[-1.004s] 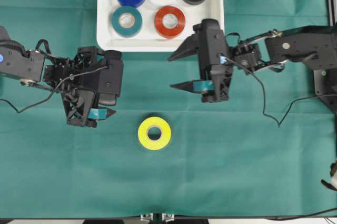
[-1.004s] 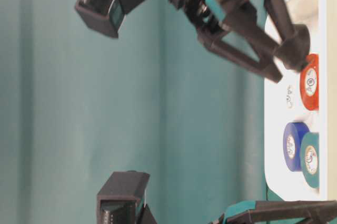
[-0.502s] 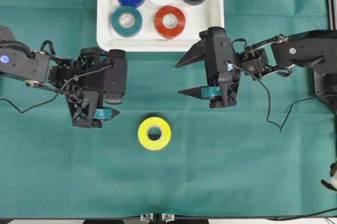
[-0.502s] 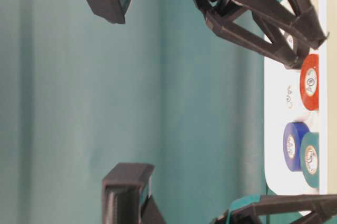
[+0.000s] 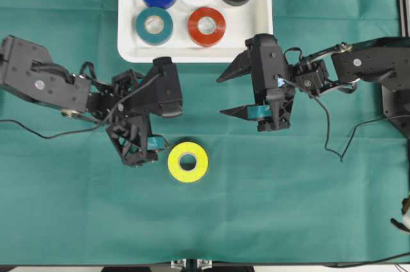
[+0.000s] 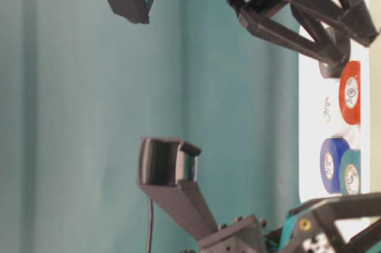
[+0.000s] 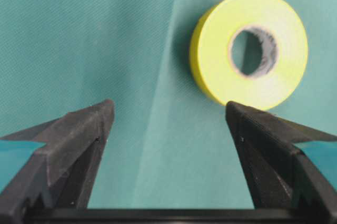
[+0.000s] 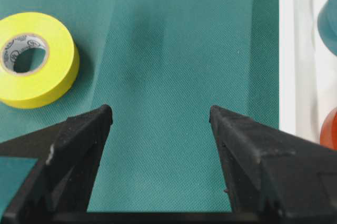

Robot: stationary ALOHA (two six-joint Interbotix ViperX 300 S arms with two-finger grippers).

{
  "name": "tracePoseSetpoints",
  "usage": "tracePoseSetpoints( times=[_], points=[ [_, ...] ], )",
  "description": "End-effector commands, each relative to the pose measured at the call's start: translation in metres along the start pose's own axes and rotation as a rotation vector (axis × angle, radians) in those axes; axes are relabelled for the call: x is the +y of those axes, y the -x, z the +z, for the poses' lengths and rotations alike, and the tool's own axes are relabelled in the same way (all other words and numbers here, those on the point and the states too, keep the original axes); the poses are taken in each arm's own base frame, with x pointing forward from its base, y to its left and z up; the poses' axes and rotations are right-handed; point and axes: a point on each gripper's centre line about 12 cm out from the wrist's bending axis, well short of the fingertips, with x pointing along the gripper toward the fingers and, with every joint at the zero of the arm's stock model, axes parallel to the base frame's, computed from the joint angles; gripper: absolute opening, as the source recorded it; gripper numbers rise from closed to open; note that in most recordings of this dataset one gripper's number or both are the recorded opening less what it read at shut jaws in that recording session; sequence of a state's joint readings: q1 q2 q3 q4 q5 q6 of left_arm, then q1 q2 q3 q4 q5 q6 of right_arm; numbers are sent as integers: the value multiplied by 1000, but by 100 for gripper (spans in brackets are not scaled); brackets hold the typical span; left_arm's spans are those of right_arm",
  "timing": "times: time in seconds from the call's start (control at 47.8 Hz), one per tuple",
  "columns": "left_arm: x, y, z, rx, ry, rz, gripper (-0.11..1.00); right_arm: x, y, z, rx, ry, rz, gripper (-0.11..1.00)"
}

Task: Put the tape alternately from left to right into the white case.
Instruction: 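Move the left gripper over the yellow tape roll and grasp it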

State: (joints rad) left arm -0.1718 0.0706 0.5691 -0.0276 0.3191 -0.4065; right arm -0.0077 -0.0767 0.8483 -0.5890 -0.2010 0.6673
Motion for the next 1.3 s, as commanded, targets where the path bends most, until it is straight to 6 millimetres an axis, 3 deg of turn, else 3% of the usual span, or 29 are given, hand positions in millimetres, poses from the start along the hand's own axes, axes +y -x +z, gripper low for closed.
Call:
tracePoseSetpoints(
  times=[0.0,0.669,1.275],
  points=[
    [-12,4,12,-33,-1,-26,84,3,5,7,-28,6,7,78],
    [-37,-25,24,0,-24,-36,84,2,5,2,-15,12,6,78],
    [-28,-52,18,68,42,6,84,2,6,-5,2,15,5,77]
  ],
)
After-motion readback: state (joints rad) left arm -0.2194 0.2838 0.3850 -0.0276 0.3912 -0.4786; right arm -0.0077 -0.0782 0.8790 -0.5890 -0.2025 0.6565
